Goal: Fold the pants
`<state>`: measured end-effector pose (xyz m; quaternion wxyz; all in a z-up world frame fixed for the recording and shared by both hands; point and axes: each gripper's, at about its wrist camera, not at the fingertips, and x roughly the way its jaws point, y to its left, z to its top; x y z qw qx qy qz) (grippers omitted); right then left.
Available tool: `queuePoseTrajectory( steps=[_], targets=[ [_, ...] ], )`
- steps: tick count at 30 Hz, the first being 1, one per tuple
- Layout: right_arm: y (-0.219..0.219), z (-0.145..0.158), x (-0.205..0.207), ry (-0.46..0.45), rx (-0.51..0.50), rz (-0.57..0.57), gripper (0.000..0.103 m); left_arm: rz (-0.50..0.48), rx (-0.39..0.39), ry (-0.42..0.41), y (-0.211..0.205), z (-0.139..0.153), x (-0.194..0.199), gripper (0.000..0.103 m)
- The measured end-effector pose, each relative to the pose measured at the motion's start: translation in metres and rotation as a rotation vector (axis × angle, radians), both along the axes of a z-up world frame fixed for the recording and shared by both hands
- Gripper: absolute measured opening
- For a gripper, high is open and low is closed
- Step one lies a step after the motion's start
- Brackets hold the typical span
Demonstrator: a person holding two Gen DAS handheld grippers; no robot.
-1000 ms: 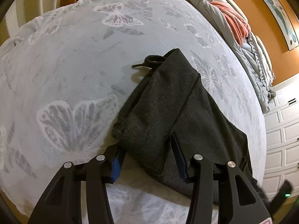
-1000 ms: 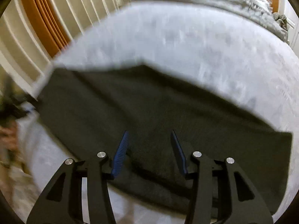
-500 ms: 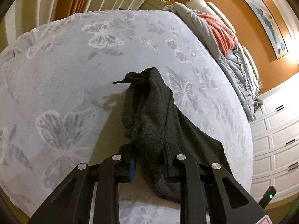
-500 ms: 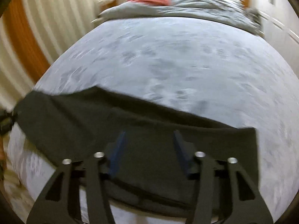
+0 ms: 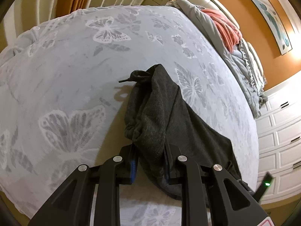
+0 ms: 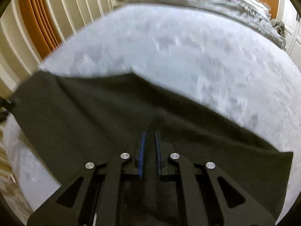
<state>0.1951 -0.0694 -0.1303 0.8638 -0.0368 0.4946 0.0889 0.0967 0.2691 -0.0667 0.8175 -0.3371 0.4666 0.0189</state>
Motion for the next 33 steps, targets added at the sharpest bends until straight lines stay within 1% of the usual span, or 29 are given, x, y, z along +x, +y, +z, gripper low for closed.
queuePoseTrajectory(
  steps=[1,2,3,4,6,9,11,12,13,14,15,16,17,18,19,20,21,23,24,25,26,28,29,31,32,33],
  targets=[
    [-0.002,-0.007,0.0,-0.005,0.01,-0.006,0.009,0.003,-0.008,0.004,0.0,-0.001,0.001,0.018],
    [-0.003,-0.005,-0.003,-0.024,0.019,-0.006,0.009,0.007,-0.014,0.005,0.0,0.0,0.001,0.018],
    [-0.001,-0.002,-0.003,-0.014,0.013,-0.003,0.009,0.013,-0.024,0.001,0.001,0.001,0.002,0.018],
    [-0.003,0.008,-0.005,-0.021,0.026,-0.007,0.009,0.015,-0.043,-0.014,0.0,0.005,0.001,0.018],
    [-0.018,0.034,-0.015,-0.079,0.081,-0.044,0.01,0.01,-0.059,-0.049,-0.004,0.016,0.001,0.018],
    [-0.054,0.07,-0.034,-0.16,0.122,-0.111,0.011,-0.035,-0.05,-0.139,-0.027,0.047,0.002,0.018],
    [-0.08,0.085,-0.043,-0.188,0.125,-0.164,0.011,-0.097,-0.047,-0.224,-0.063,0.078,0.001,0.018],
    [-0.096,0.09,-0.049,-0.198,0.127,-0.196,0.011,-0.126,-0.039,-0.255,-0.078,0.088,0.001,0.018],
    [-0.118,0.094,-0.058,-0.21,0.127,-0.248,0.012,-0.178,-0.016,-0.308,-0.106,0.104,-0.003,0.018],
    [-0.133,0.096,-0.06,-0.213,0.128,-0.284,0.014,-0.223,0.004,-0.345,-0.13,0.114,-0.006,0.018],
    [-0.149,0.097,-0.063,-0.214,0.131,-0.317,0.014,-0.294,0.026,-0.389,-0.164,0.124,-0.01,0.019],
    [-0.165,0.097,-0.067,-0.212,0.142,-0.35,0.014,-0.345,0.037,-0.407,-0.188,0.126,-0.014,0.021],
    [-0.179,0.096,-0.073,-0.208,0.15,-0.377,0.014,-0.401,0.039,-0.415,-0.209,0.125,-0.015,0.033],
    [-0.186,0.094,-0.074,-0.204,0.151,-0.39,0.014,-0.479,0.019,-0.406,-0.235,0.116,-0.016,0.059],
    [-0.196,0.09,-0.079,-0.19,0.15,-0.403,0.014,-0.524,-0.002,-0.38,-0.248,0.106,-0.016,0.074],
    [-0.201,0.086,-0.081,-0.177,0.149,-0.411,0.014,-0.545,-0.011,-0.345,-0.258,0.096,-0.015,0.089],
    [-0.206,0.083,-0.083,-0.161,0.15,-0.413,0.014,-0.552,0.001,-0.307,-0.266,0.084,-0.016,0.088],
    [-0.207,0.077,-0.086,-0.142,0.151,-0.394,0.014,-0.576,0.051,-0.269,-0.27,0.073,-0.016,0.088],
    [-0.203,0.074,-0.088,-0.129,0.144,-0.372,0.015,-0.578,0.077,-0.26,-0.268,0.071,-0.016,0.088],
    [-0.198,0.072,-0.089,-0.121,0.139,-0.353,0.016,-0.557,0.115,-0.264,-0.261,0.07,-0.017,0.088],
    [-0.191,0.069,-0.087,-0.11,0.139,-0.327,0.021,-0.532,0.141,-0.271,-0.254,0.07,-0.019,0.088],
    [-0.174,0.061,-0.085,-0.079,0.17,-0.267,0.039,-0.479,0.198,-0.287,-0.239,0.072,-0.021,0.088],
    [-0.166,0.058,-0.083,-0.067,0.19,-0.246,0.053,-0.455,0.223,-0.288,-0.233,0.073,-0.022,0.088],
    [-0.143,0.052,-0.075,-0.041,0.246,-0.197,0.054,-0.392,0.275,-0.282,-0.216,0.07,-0.022,0.088],
    [-0.132,0.049,-0.071,-0.024,0.271,-0.17,0.054,-0.372,0.279,-0.277,-0.213,0.069,-0.023,0.088],
    [-0.117,0.045,-0.065,0.0,0.305,-0.135,0.056,-0.353,0.272,-0.267,-0.206,0.067,-0.021,0.088]
  ],
)
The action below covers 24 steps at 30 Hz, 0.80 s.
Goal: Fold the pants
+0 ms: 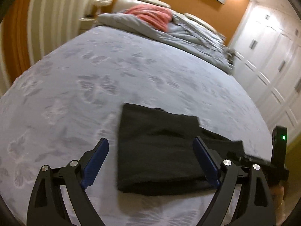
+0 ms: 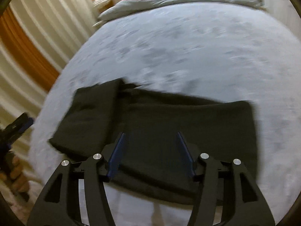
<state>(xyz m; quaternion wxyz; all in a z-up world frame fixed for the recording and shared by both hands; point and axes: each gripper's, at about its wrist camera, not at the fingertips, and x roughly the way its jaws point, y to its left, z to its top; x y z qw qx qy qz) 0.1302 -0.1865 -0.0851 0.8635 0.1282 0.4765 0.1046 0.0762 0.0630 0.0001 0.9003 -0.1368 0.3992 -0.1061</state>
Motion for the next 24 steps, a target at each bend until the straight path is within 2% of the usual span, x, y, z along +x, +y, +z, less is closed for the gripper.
queuePoseTrajectory(
  steps=[1,2,5,8,10,11,12,13,14,15,18,20,21,24],
  targets=[
    [0.012,-0.004,0.005,0.011,0.016,0.024,0.059,0.013,-0.016,0.019,0.008,-0.002,0.003,0.088],
    [0.023,-0.008,0.009,0.022,0.021,0.041,0.065,0.026,-0.031,0.038,0.015,-0.005,0.005,0.088],
    [0.052,-0.021,0.023,0.062,-0.01,0.058,0.078,0.059,-0.059,0.079,0.033,-0.014,0.008,0.088],
    [0.069,-0.038,0.037,0.105,-0.035,0.053,0.079,0.074,-0.055,0.093,0.048,-0.018,0.004,0.088],
    [0.076,-0.045,0.04,0.097,-0.046,0.033,0.079,0.086,-0.042,0.092,0.057,-0.018,-0.001,0.088],
    [0.079,-0.044,0.039,0.081,-0.056,0.031,0.065,0.089,-0.034,0.093,0.061,-0.019,-0.003,0.088],
    [0.084,-0.043,0.039,0.068,-0.047,0.052,0.042,0.091,-0.026,0.095,0.065,-0.02,-0.004,0.088],
    [0.087,-0.04,0.038,0.064,-0.039,0.064,0.037,0.096,-0.021,0.097,0.07,-0.021,-0.006,0.088],
    [0.089,-0.035,0.036,0.046,-0.061,0.057,0.022,0.103,-0.016,0.103,0.074,-0.023,-0.007,0.088],
    [0.091,-0.028,0.034,0.023,-0.075,0.064,0.016,0.107,-0.018,0.107,0.078,-0.025,-0.006,0.088],
    [0.086,0.009,0.022,-0.058,0.013,0.089,0.015,0.121,-0.051,0.119,0.084,-0.026,-0.003,0.088],
    [0.072,0.047,0.006,-0.155,0.051,0.095,0.014,0.124,-0.088,0.122,0.083,-0.023,0.0,0.088],
    [0.058,0.069,-0.007,-0.209,0.054,0.085,0.014,0.126,-0.101,0.119,0.081,-0.022,0.001,0.088],
    [0.008,0.103,-0.035,-0.282,0.055,0.025,0.015,0.113,-0.113,0.106,0.064,-0.018,0.007,0.088]
  ],
)
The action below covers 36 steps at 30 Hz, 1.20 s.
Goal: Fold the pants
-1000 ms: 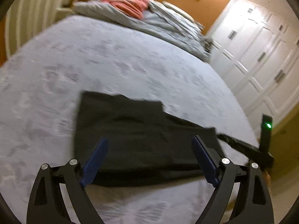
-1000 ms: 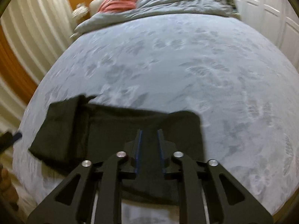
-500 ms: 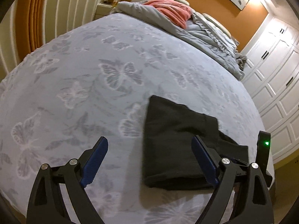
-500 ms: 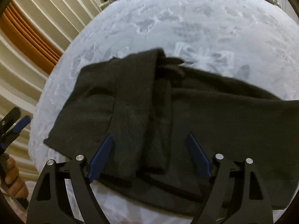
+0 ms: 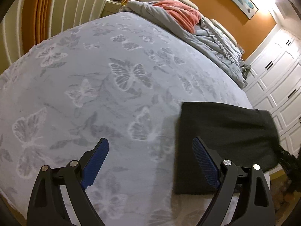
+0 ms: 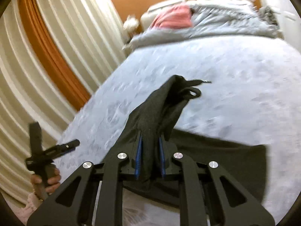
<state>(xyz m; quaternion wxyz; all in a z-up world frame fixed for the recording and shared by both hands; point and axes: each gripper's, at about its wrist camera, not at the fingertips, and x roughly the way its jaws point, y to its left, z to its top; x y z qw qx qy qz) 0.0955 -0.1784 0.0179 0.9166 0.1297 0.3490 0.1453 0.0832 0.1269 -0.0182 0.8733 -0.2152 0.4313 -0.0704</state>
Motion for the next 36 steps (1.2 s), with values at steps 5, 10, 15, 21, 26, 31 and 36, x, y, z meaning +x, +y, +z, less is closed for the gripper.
queuePoseTrajectory(
  steps=[5,10,15,21,26,31,36],
  targets=[
    [-0.086,-0.059,-0.003,0.233,-0.106,-0.125,0.02,-0.079,0.048,0.007,-0.048,-0.008,0.007,0.088],
    [-0.128,-0.093,-0.014,0.328,-0.172,-0.248,0.02,-0.193,0.085,0.013,-0.102,-0.018,0.008,0.088],
    [-0.143,-0.079,-0.027,0.263,-0.129,-0.262,0.025,-0.238,0.095,0.02,-0.135,-0.028,0.015,0.088],
    [-0.124,-0.087,-0.019,0.29,-0.188,-0.231,0.025,-0.254,0.117,0.048,-0.144,-0.039,0.018,0.088],
    [-0.104,-0.096,-0.009,0.307,-0.262,-0.204,0.024,-0.246,0.115,0.04,-0.14,-0.038,0.018,0.088],
    [-0.093,-0.098,-0.007,0.295,-0.294,-0.203,0.056,-0.241,0.106,0.042,-0.137,-0.037,0.018,0.088],
    [-0.095,-0.108,-0.001,0.331,-0.293,-0.208,0.056,-0.235,0.105,0.035,-0.135,-0.035,0.016,0.088]
  ],
)
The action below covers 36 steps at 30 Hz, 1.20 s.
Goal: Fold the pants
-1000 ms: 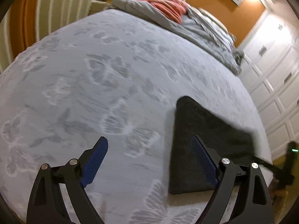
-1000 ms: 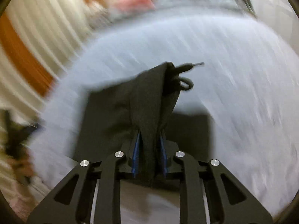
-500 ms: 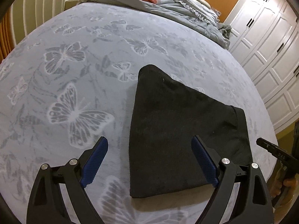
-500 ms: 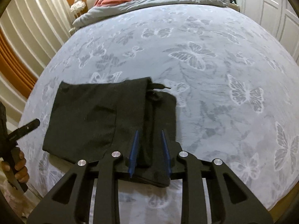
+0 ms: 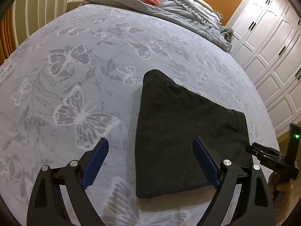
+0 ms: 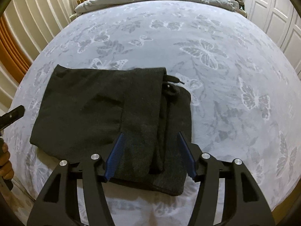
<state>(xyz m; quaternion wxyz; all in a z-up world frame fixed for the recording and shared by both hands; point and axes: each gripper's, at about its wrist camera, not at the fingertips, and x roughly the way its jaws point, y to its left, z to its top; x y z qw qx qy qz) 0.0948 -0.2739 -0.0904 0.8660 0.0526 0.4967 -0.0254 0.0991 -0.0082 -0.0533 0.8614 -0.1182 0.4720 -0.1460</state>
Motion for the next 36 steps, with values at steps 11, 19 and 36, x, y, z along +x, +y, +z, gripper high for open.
queuePoseTrajectory(
  steps=[11,19,36],
  targets=[
    [0.008,0.006,0.005,-0.031,0.079,0.038,0.012,0.0,-0.007,-0.006,0.002,0.003,-0.001,0.088],
    [-0.02,-0.005,-0.005,0.055,-0.014,-0.045,0.015,-0.012,-0.009,0.031,-0.001,-0.007,0.004,0.088],
    [-0.043,-0.034,-0.006,0.091,0.254,-0.118,0.082,0.033,-0.198,0.167,0.001,-0.059,0.026,0.088]
  ],
)
